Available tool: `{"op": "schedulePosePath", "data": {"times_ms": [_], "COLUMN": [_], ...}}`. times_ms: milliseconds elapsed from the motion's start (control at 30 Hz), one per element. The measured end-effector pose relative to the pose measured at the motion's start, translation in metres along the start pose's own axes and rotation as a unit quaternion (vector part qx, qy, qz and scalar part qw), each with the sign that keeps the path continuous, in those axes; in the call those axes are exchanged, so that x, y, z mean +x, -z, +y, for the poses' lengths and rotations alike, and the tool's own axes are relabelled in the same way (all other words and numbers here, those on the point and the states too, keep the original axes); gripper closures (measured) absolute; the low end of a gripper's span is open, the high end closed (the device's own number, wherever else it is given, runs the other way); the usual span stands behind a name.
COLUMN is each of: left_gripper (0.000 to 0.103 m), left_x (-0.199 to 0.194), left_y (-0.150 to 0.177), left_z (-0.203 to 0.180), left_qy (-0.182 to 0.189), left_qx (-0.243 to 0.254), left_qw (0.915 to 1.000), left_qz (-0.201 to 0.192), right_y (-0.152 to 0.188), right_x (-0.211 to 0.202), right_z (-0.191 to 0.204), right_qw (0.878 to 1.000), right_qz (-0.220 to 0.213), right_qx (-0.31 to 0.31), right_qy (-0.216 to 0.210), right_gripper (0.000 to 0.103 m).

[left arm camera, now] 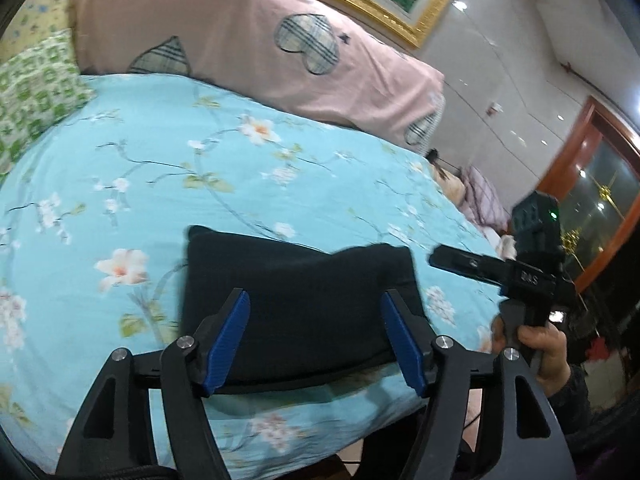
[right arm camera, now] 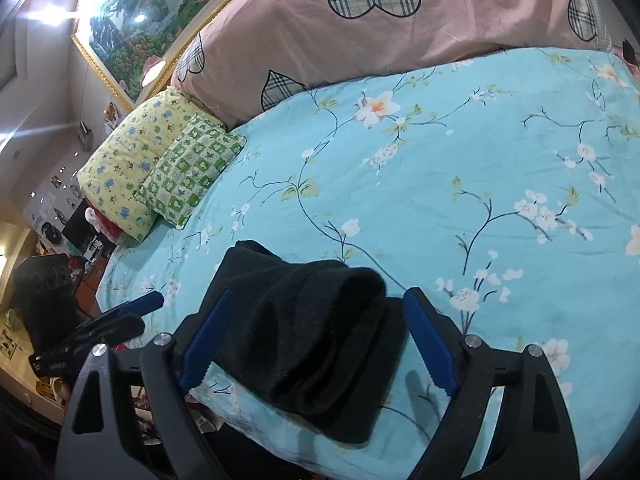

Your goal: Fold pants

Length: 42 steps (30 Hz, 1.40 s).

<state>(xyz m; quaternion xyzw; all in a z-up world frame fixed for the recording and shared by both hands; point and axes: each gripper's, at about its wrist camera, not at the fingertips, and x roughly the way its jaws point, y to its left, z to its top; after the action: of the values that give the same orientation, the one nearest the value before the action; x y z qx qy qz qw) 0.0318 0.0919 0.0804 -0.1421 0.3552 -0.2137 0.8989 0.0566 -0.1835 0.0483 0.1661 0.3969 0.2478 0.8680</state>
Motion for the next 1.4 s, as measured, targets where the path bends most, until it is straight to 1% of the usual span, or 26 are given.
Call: {"op": "schedulePosePath", "data": {"times_ms": [100,167,300,433,600,733,867,1067,1400], "left_gripper": [0.032,0.028,0.027,0.027,0.026,0.025,0.025,0.025,0.025], "left_x": [-0.007,-0.010,-0.010,-0.003,0.011,0.025,0.037,0.056,0.084], "left_y": [-0.003,-0.005,-0.008,-0.011,-0.013,-0.013,-0.010,-0.001,0.006], "left_z": [0.012,0.024,0.043,0.057,0.067,0.069,0.070,0.073,0.083], "left_qy": [-0.011,-0.025,-0.035,-0.044,-0.040,-0.036,-0.029,-0.028,-0.031], "left_qx": [-0.005,-0.011,-0.027,-0.031,-0.037,-0.037,-0.045,-0.052,-0.059], "left_qw": [0.9999,0.9996,0.9990,0.9986,0.9984,0.9982,0.9976,0.9961,0.9934], "left_qz": [-0.008,-0.011,-0.010,-0.003,0.014,0.030,0.043,0.065,0.094], "right_y": [0.002,0.003,0.004,0.007,0.013,0.021,0.026,0.031,0.046], "right_x": [0.001,-0.001,-0.007,-0.012,-0.008,0.001,0.008,0.017,0.035], "right_z": [0.006,0.008,0.010,0.011,0.013,0.013,0.010,0.006,-0.015], "right_qw": [1.000,1.000,1.000,0.999,0.999,0.999,0.998,0.997,0.994], "right_qz": [0.000,-0.001,-0.005,-0.009,0.003,0.016,0.027,0.039,0.063], "right_qx": [-0.006,-0.009,-0.002,0.002,0.005,0.013,0.020,0.032,0.064], "right_qy": [0.010,0.017,0.026,0.043,0.048,0.047,0.053,0.052,0.053], "right_gripper": [0.017,0.017,0.017,0.015,0.014,0.014,0.014,0.014,0.014]}}
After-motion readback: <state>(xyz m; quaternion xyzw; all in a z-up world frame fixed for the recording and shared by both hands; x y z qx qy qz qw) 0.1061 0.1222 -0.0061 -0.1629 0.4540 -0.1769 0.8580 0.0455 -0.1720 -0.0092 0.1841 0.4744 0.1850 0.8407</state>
